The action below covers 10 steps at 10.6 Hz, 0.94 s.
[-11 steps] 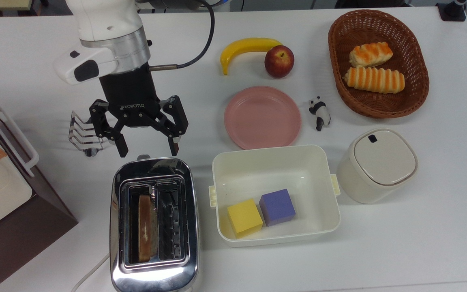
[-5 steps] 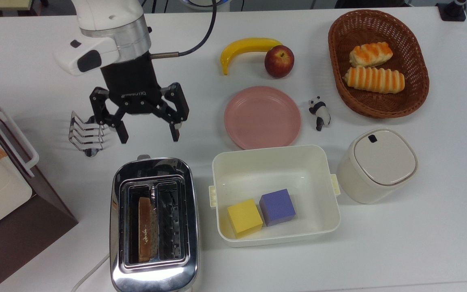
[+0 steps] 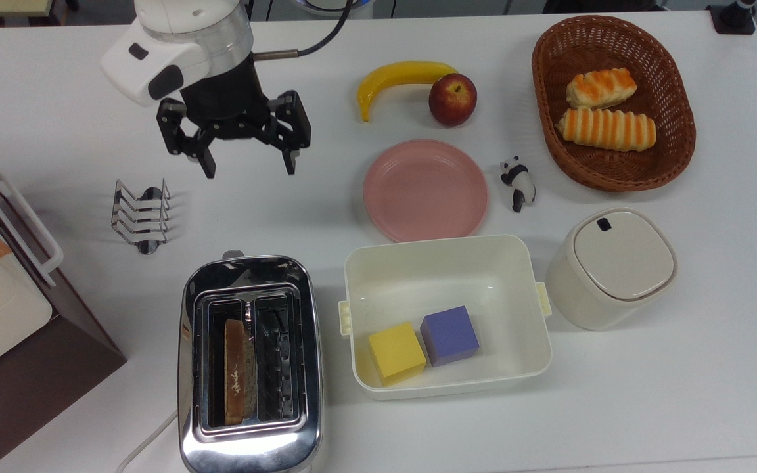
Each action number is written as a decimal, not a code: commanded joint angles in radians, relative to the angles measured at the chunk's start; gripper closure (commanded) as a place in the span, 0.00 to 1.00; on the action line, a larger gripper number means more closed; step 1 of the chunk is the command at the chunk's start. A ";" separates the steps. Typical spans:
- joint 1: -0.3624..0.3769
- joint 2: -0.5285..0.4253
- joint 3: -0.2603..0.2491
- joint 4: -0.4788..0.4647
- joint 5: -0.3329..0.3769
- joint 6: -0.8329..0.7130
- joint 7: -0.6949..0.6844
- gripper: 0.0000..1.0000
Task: Put the bread in the toaster
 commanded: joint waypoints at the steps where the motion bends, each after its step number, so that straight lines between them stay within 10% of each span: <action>1: 0.006 -0.041 -0.012 -0.030 -0.038 -0.059 -0.009 0.00; 4: 0.052 -0.052 -0.075 -0.033 -0.036 -0.088 -0.019 0.00; 6: 0.177 -0.053 -0.225 -0.035 -0.026 -0.089 -0.011 0.00; 10: 0.168 -0.055 -0.227 -0.035 -0.027 -0.091 -0.020 0.00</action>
